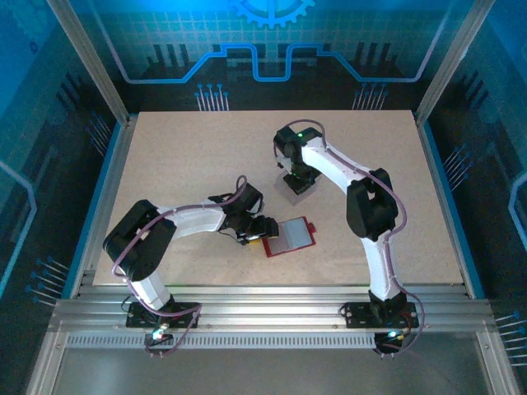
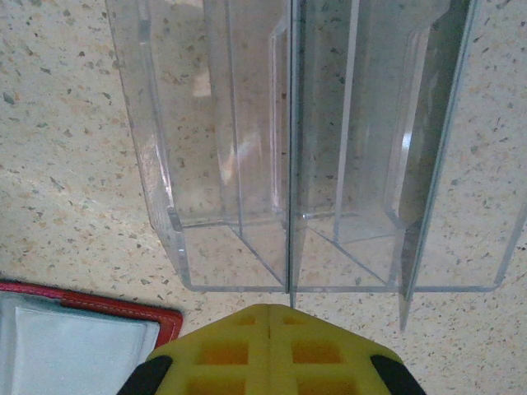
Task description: Put the credit cards into the card holder
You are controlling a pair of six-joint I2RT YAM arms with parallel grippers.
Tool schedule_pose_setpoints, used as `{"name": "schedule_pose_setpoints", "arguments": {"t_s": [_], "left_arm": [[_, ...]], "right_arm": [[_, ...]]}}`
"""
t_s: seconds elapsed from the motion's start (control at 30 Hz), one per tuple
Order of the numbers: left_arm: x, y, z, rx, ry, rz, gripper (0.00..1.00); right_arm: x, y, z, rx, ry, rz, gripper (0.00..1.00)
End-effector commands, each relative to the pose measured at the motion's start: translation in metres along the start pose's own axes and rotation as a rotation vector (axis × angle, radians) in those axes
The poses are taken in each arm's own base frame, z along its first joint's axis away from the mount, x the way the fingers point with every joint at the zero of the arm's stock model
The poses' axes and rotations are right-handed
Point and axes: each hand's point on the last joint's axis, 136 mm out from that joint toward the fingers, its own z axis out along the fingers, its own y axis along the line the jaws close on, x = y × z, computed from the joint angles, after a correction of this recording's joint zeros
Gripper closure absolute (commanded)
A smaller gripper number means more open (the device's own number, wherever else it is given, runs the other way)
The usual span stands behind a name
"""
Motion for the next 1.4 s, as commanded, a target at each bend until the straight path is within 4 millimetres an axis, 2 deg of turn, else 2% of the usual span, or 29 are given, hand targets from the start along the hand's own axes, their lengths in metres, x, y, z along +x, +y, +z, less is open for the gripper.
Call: {"name": "schedule_pose_setpoints", "arguments": {"t_s": [0.0, 0.23, 0.4, 0.5, 0.6, 1.0, 1.37], "left_arm": [[0.001, 0.0, 0.002, 0.009, 0.019, -0.01, 0.33], [0.002, 0.001, 0.002, 0.01, 0.02, -0.012, 0.33], [0.002, 0.002, 0.002, 0.009, 0.021, -0.012, 0.33], [0.001, 0.002, 0.003, 0.013, 0.021, -0.015, 0.33], [0.001, 0.0, 0.003, 0.018, 0.021, -0.014, 0.33], [0.002, 0.002, 0.003, 0.01, 0.024, -0.016, 0.33], [0.0, 0.001, 0.004, 0.011, 0.026, -0.017, 0.33]], "right_arm": [[-0.001, -0.002, -0.025, 0.01, -0.049, -0.01, 1.0], [0.0, -0.005, -0.023, 0.015, -0.041, -0.008, 1.0], [-0.002, -0.006, -0.032, 0.004, -0.074, 0.001, 1.0], [0.0, -0.006, -0.027, 0.006, -0.055, -0.002, 0.85], [0.0, -0.004, -0.024, -0.002, -0.046, -0.006, 0.79], [-0.006, -0.002, -0.013, -0.025, -0.029, -0.013, 0.8], [-0.001, 0.001, -0.004, -0.042, -0.001, -0.015, 0.81]]}}
